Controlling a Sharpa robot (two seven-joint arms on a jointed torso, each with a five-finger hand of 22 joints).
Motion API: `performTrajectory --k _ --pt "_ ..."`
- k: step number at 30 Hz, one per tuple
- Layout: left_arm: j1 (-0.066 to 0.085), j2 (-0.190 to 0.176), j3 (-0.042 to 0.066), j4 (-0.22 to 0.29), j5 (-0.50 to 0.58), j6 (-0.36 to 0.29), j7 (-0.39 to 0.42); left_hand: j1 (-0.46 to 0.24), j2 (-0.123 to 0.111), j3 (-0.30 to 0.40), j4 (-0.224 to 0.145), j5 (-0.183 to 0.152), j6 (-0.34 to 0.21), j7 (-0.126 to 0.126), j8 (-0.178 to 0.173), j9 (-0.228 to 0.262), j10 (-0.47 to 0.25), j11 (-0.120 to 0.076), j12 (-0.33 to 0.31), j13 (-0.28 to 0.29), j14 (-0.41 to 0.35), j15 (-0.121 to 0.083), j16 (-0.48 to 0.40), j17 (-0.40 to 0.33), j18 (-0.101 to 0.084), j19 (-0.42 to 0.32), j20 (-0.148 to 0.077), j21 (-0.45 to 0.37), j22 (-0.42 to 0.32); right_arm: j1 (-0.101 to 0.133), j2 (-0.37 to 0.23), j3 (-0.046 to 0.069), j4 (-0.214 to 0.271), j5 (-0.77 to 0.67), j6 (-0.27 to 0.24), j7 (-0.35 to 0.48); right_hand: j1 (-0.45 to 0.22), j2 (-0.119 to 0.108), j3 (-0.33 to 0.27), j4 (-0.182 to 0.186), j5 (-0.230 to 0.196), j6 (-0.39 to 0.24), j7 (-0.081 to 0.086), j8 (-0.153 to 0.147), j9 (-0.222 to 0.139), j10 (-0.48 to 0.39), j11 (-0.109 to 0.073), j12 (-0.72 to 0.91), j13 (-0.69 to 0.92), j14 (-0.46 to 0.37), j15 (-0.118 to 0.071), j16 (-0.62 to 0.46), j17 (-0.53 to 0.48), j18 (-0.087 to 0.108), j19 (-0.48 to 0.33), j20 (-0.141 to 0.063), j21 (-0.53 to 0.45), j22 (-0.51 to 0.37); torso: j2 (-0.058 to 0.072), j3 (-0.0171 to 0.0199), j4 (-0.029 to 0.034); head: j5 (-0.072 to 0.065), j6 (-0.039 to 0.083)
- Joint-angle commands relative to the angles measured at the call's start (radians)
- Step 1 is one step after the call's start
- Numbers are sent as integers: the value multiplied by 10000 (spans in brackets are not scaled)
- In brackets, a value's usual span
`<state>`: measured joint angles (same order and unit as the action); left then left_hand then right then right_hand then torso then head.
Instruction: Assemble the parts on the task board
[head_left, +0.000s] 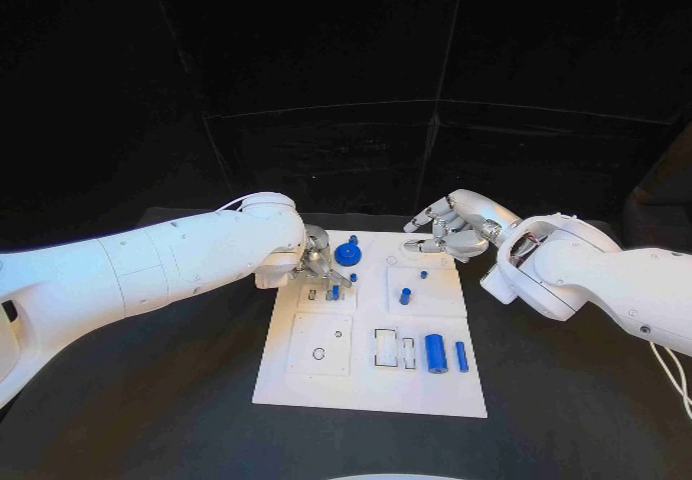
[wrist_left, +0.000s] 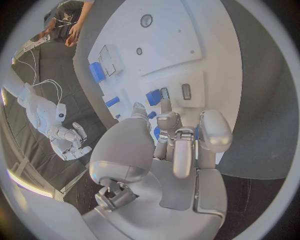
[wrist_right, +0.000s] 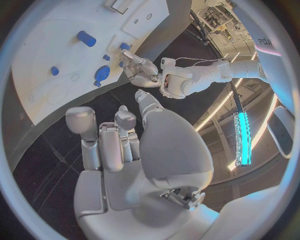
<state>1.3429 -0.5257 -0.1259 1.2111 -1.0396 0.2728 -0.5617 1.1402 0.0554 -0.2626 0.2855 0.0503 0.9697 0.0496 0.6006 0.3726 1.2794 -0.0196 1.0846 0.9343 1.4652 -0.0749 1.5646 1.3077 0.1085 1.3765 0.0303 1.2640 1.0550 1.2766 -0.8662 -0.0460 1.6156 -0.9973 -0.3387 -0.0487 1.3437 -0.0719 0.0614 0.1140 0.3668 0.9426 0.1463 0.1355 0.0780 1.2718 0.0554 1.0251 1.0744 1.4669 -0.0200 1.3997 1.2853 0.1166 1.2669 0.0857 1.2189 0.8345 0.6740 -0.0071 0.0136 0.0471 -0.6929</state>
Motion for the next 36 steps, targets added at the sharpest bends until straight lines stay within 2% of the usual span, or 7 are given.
performTrajectory --k 1,11,30,36 --pt "13 48 -7 -29 -76 291 -67 128 15 99 -14 -2 -87 8 54 28 82 -8 48 21 1056 -60 62 2631 -136 42 -18 52 29 22 21 4 -17 -9 87 -8 -4 -70 -32 25 62 9 -36 47 -15 -41 -33 -21 -11 409 -49 -48 -9 139 -7 -46 -33 -9 5 -6 -8 3 -19" --pt "11 164 -23 -103 -75 275 -27 518 110 329 -121 2 -149 3 175 135 100 -11 127 117 1056 -58 62 2631 -143 2 -7 155 168 21 68 4 -76 -14 124 -29 5 -67 -31 28 91 8 -36 50 -16 -43 -33 -24 -19 411 -50 -46 -1 140 -5 -47 -39 -15 8 -2 9 0 -72" --pt "1 281 -46 -135 -74 368 -102 657 132 455 -159 2 -153 -8 240 188 163 -20 233 248 1056 -62 62 2631 -152 2 -7 219 262 21 156 4 -181 -15 215 -73 24 -54 -22 34 133 2 -36 54 -18 -49 -34 -31 -33 409 -52 -60 -16 141 -2 -49 -50 -26 12 -5 3 -5 -162" --pt "0 294 -48 -159 -74 370 -139 820 213 612 -224 3 -179 -13 283 230 171 -25 253 274 1056 -66 62 2631 -153 -14 -9 251 306 21 175 3 -205 -15 221 -66 82 -32 6 20 162 -3 -35 61 -21 -55 -37 -36 -48 412 -54 -62 -10 143 -2 -51 -68 -48 17 -6 -3 -7 -174"
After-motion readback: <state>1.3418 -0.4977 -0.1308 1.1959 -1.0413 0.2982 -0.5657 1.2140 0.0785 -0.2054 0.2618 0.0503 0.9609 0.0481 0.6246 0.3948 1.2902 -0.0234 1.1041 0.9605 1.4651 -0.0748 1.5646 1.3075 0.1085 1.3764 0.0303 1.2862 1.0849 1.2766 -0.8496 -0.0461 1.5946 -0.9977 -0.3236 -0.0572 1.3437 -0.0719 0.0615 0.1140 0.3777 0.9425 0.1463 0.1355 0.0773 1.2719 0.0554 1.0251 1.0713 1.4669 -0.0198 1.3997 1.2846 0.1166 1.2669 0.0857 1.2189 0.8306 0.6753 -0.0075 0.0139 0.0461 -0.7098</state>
